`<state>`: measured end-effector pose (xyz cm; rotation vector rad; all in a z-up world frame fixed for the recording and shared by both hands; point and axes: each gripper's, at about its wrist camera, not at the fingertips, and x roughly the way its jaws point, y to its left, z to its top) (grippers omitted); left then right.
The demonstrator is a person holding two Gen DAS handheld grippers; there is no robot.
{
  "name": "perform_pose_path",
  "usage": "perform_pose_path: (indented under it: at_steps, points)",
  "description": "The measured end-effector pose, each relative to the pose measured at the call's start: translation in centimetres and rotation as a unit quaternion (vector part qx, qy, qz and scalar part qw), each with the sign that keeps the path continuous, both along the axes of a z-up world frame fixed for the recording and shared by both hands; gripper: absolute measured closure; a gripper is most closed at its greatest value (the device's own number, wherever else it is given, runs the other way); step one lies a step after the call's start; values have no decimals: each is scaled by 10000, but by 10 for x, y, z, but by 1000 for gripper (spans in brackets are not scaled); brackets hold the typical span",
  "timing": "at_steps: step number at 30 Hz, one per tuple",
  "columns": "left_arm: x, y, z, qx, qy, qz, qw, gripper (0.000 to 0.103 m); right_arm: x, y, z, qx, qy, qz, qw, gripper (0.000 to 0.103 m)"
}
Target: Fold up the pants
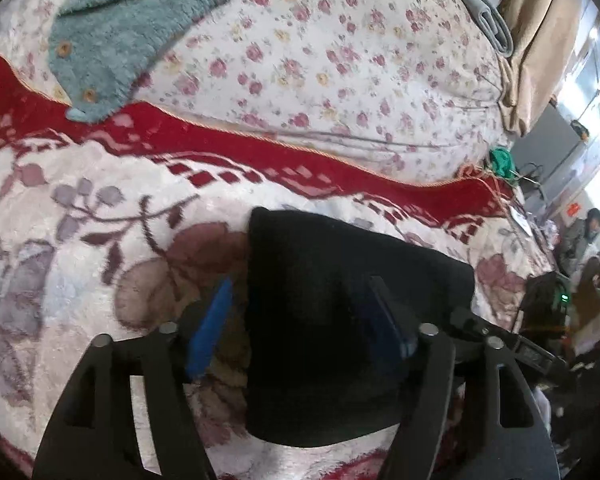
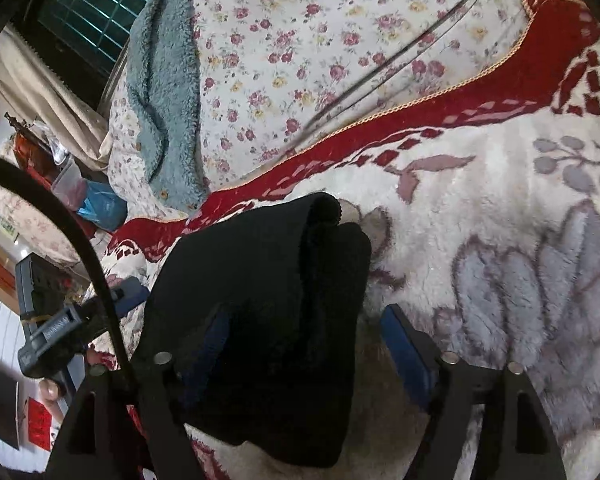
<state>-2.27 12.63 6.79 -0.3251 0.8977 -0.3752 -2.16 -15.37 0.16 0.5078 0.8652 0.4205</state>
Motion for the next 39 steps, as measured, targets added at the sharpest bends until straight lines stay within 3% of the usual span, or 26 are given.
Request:
perform_pose_path:
  at_steps: [5,6,9,13,14,16,17,22,24,30,39]
  points:
    - [8,-20,-21,285,315,-278,9987,33,4,2,-3,7,-96,104,9999,20]
    - [7,-23,-25,352,298,-336,9984,29,5,3,-4,-12,-115,141,9998,20]
    - [15,-30,-42,246,597,-608,9961,18,10,6,-4,-51,-112,212,9997,19]
    - [19,-31,-42,220,569,-638,9961,17,13,15,-5,-192,-131,264,9994,18]
    - [19,-33,-42,279,563,-658,9959,17,14,17,-5,-250,-162,315,9991,19]
    - [19,-35,-42,336,527,-647,9959,17,16,20,-5,-158,-208,494,9984,34]
    - [18,-35,-41,367,473,-617,9963,19,15,20,-4,-150,-228,462,9986,36]
    - [11,-31,-32,223,347,-385,9984,58,11,21,3,-175,-354,456,9982,51]
    - [8,-23,-26,13,351,-289,9990,65,9,22,11,-189,-417,490,9977,55]
    - [-9,-10,3,339,39,-130,9993,68,4,44,38,-71,-667,782,9947,64]
    - [-26,74,45,526,-236,545,9968,68,23,123,60,311,-899,1344,9864,64]
